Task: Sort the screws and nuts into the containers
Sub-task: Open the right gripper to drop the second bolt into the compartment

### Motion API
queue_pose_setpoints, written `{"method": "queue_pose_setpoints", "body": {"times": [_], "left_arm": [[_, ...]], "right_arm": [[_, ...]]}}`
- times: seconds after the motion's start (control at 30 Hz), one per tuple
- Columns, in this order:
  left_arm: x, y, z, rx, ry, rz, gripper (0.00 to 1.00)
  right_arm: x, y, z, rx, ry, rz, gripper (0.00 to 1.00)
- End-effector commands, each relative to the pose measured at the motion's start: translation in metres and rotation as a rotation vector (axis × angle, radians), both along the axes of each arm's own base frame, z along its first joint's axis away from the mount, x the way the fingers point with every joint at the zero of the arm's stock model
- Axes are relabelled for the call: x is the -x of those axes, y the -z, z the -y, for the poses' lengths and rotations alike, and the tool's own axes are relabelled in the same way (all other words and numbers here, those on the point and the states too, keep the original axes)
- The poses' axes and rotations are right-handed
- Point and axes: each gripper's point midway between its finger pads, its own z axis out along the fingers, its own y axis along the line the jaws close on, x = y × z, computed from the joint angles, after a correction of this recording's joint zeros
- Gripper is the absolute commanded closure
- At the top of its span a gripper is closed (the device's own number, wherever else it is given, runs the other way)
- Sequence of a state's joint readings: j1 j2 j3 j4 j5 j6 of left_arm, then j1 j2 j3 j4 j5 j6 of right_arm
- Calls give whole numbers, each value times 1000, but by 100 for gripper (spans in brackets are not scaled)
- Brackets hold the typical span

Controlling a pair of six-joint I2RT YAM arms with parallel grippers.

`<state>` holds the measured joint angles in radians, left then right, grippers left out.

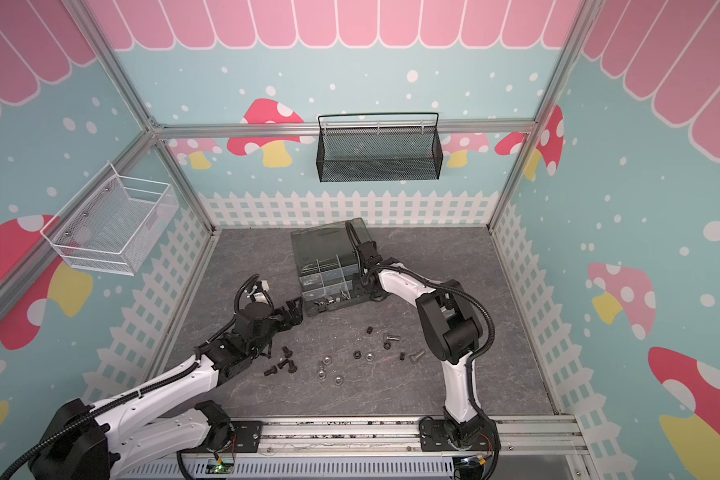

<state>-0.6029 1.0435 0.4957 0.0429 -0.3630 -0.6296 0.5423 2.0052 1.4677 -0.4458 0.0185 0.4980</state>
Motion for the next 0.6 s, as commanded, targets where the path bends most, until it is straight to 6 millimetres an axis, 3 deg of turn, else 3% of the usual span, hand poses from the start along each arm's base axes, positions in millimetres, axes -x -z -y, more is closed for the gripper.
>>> {"method": "queue_pose_setpoints", "body": {"times": [0.0, 0.27, 0.57], "left_arm": [[-4, -9, 0, 39, -15, 17, 1], [-4, -11, 1, 41, -12, 22, 0], [-2, -10, -1, 35, -17, 20, 0]], "right_arm": [[7, -10, 1, 5, 3, 12, 96], [3, 5, -1, 27, 5, -8, 88], [0, -4, -7, 1, -11, 3, 64]]}}
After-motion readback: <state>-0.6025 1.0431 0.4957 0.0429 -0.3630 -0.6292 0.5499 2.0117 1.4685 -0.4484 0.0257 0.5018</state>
